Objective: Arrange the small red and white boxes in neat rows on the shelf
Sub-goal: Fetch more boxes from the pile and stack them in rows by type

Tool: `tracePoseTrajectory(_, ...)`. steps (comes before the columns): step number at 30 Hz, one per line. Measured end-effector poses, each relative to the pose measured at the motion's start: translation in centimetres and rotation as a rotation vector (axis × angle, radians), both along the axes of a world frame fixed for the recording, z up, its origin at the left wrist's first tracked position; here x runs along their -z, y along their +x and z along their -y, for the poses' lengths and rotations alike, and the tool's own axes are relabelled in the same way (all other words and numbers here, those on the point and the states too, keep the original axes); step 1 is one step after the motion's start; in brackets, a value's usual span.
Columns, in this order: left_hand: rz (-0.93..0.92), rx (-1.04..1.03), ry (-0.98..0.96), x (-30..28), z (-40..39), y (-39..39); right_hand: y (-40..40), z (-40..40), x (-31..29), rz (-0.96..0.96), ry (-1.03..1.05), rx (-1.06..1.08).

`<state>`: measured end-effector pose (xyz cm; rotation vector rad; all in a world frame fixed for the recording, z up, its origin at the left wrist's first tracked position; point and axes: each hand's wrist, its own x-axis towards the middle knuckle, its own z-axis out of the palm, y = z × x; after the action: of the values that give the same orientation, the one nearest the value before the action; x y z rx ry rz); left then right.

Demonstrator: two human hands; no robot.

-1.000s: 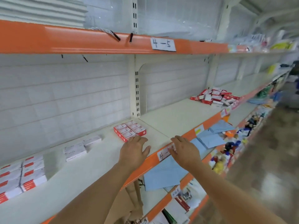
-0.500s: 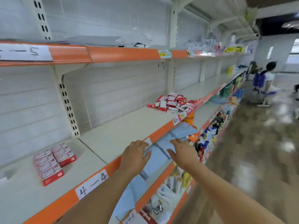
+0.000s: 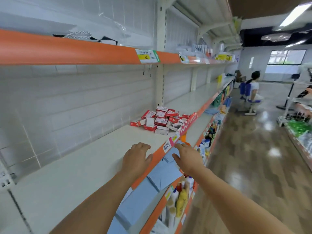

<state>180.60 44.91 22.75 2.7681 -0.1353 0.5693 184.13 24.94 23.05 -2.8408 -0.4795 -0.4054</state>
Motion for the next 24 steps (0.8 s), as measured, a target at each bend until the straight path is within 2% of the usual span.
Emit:
tracePoseTrajectory(8,-0.059,-0.04,-0.016,0.2,0.1,8.9,8.8,1.4,-0.5,-0.012,0.039,0.071)
tracePoseTrajectory(24,-0.053,-0.324,0.038,-0.3,3.4,21.9,24.1,2.2,-2.4,-0.007,0.085,-0.132)
